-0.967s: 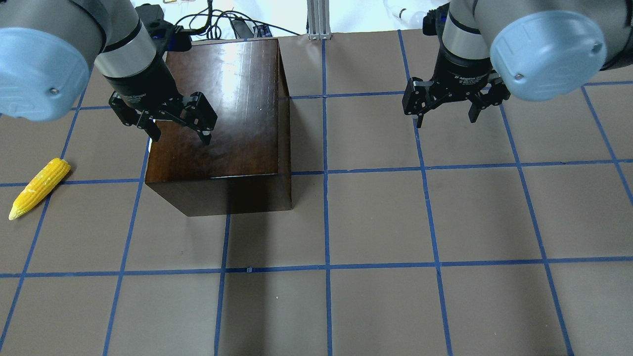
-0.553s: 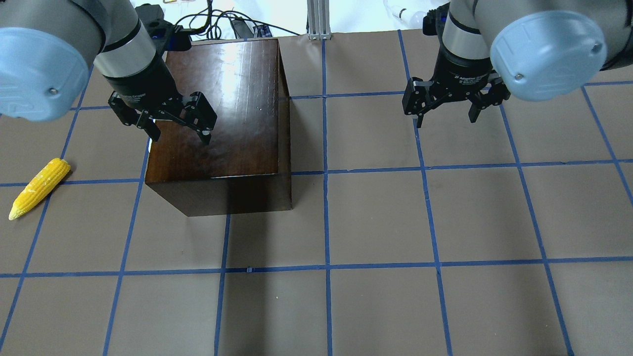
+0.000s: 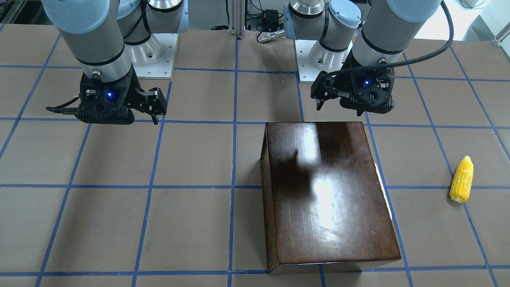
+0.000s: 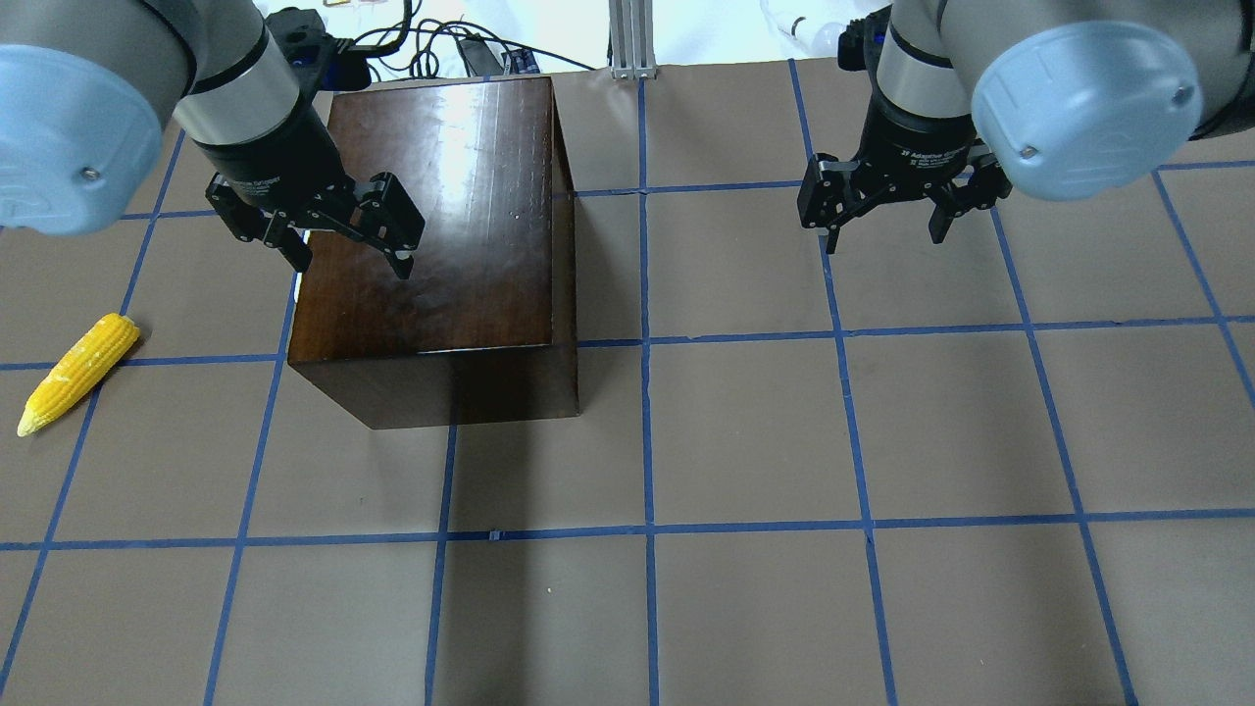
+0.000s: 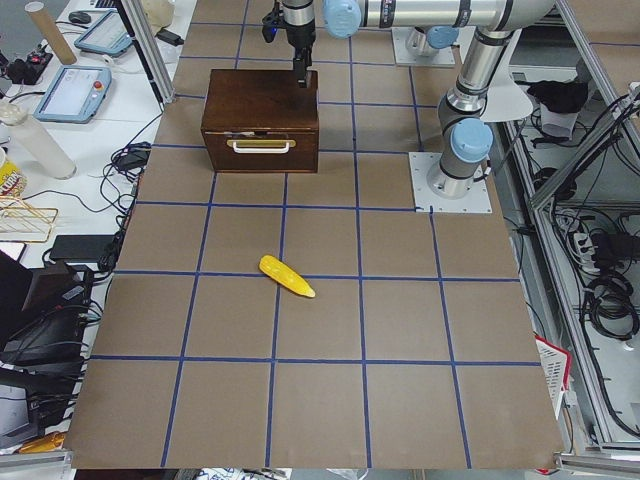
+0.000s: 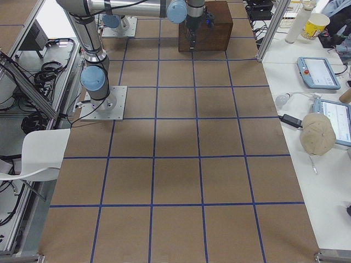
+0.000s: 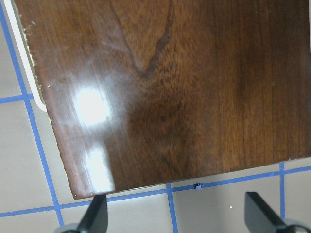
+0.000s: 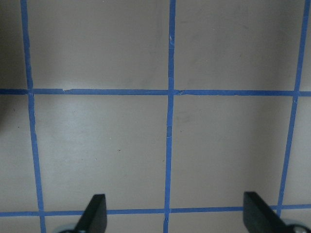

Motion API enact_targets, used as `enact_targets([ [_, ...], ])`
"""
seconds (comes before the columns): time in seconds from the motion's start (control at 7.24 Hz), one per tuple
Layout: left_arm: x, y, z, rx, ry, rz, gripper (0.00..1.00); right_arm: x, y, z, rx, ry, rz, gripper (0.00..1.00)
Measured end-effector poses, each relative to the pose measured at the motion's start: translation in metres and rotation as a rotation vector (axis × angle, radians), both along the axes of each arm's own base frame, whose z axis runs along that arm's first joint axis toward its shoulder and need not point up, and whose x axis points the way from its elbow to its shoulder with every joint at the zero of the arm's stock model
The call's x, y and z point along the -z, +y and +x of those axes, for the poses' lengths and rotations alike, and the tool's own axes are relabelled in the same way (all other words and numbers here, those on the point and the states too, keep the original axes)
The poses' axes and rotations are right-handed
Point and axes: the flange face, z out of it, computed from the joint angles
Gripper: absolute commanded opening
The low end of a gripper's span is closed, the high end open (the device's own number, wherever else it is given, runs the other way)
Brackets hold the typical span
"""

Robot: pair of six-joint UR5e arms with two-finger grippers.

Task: Open drawer and put corn inside
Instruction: 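Move the left gripper down along the cabinet side toward the drawer handle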

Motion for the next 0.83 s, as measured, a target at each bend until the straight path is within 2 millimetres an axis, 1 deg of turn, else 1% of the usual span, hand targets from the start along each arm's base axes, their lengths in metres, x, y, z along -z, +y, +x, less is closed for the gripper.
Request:
enact_targets([
  [0.55, -0.0082, 0.0043, 0.0038, -0.005, -0.008, -0.014, 1.00, -0.0001, 0.0001, 0.0000, 0.000, 0.000, 0.000, 1.00],
  [0.83, -0.0077, 0.0079, 0.0035, -0.004, -0.008, -0.012, 1.00, -0.0003, 0.0000, 0.0000, 0.000, 0.000, -0.001, 1.00],
])
